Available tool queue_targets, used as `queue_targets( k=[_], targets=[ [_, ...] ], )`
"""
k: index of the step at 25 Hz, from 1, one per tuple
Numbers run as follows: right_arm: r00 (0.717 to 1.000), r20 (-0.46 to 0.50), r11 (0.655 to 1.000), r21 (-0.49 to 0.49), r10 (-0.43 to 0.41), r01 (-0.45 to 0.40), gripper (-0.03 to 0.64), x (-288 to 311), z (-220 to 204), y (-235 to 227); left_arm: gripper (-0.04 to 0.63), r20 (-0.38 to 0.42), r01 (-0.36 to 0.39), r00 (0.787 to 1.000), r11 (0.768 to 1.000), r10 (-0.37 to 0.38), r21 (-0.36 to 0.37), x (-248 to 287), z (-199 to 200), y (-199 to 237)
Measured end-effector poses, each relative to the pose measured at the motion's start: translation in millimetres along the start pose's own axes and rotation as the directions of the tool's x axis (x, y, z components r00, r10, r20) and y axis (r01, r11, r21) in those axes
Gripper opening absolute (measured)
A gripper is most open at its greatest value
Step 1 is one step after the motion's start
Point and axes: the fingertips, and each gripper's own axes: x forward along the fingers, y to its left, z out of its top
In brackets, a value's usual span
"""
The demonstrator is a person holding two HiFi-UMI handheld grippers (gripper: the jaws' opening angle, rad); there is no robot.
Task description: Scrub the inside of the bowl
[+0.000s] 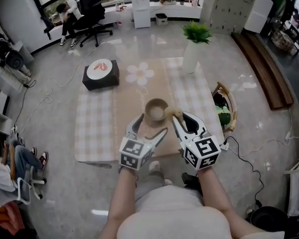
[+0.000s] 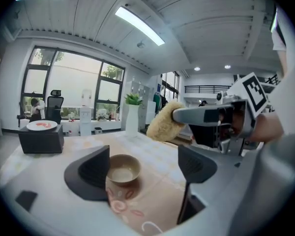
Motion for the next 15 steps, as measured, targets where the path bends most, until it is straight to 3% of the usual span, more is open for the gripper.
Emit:
queue_targets(
  k=[5,15],
  targets=[
    [0.998,-0.036,0.999,0.018,-0.041,0.042,0.095,23,-10,-16,0.407,-0.059,0.071,0.996,0.997,-0.068,0.034,24,-17,16],
    [0.991,-0.088,0.993,0.043,-0.103,0.107,0.095,58,-24,-43,0.407,-0.184,0.124,0.977,0.990,-0.109,0.072,61,-56,43]
  ],
)
